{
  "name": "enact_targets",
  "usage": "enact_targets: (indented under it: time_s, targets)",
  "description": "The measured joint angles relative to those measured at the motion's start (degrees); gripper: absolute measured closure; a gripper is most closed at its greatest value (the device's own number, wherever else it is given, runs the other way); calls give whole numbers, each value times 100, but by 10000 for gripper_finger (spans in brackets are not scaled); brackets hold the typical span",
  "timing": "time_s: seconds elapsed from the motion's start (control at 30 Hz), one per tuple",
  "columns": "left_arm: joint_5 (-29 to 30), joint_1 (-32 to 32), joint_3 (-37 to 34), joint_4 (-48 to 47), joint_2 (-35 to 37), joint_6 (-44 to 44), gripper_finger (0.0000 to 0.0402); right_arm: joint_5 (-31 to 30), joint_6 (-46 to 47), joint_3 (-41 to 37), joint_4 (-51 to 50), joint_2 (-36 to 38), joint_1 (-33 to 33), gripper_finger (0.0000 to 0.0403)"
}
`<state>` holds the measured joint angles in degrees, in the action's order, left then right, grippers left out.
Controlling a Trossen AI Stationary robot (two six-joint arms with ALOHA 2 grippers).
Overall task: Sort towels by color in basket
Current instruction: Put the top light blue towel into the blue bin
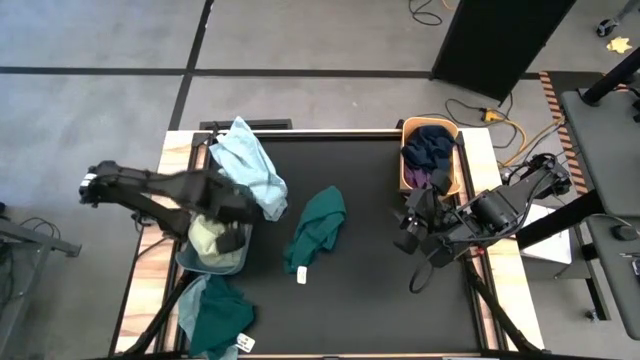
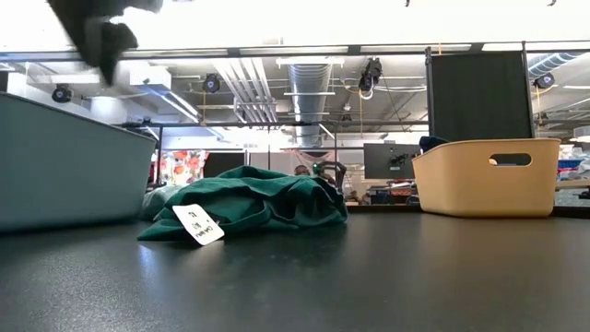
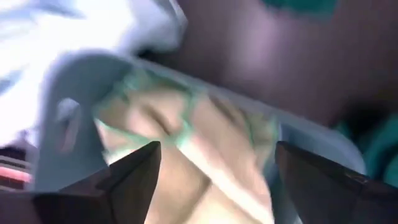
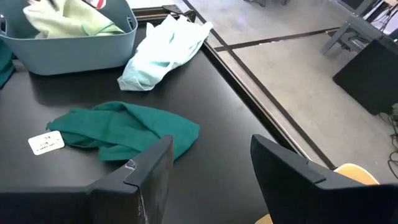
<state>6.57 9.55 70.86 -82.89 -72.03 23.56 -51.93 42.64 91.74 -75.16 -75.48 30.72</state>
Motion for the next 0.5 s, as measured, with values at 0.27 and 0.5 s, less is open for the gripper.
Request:
enact_targets:
  time_s: [0.27, 0.5]
  targets:
    - [222, -2117, 676, 1476, -278, -123, 97, -58, -51, 0, 1, 2, 0, 197]
    - [-534, -3381, 85, 2387, -1286, -913, 97, 175, 356, -2, -2, 2, 42, 197]
